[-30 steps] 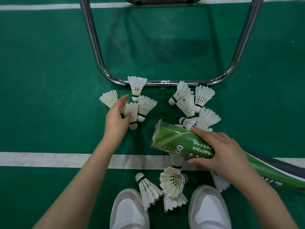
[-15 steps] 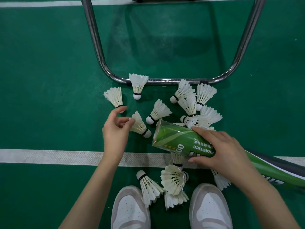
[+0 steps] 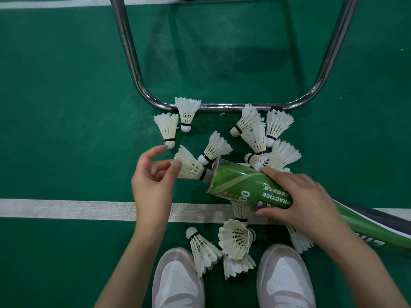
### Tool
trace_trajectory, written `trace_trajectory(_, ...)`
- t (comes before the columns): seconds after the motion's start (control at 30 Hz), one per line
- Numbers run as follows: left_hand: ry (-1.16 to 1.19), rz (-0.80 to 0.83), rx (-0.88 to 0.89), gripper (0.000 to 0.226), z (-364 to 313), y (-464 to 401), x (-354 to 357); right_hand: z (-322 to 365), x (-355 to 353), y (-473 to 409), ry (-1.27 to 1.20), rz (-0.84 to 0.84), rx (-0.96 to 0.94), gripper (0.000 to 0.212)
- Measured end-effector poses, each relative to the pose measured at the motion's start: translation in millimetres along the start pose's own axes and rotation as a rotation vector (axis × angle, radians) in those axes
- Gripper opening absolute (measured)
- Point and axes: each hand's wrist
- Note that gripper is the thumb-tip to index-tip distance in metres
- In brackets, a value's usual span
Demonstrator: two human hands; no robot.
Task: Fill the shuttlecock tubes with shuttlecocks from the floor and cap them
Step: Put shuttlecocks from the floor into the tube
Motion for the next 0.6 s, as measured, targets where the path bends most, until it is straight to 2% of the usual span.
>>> trace_trajectory(0.47, 0.124, 0.276, -0.167, 0.028, 9, 31, 23, 2, 2, 0, -0.028, -0.015, 0.004, 0.089)
trace_trajectory(0.6, 0.119, 0.302, -0.192, 0.032, 9, 31, 23, 3, 2, 0, -0.034, -0.006, 0.001, 0.086)
Point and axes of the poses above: each hand's wrist, its own y-axis away from the middle knuckle, its own x-axis out of the palm, z = x × y, and after that the axes turned 9 degrees about -x, right-handed
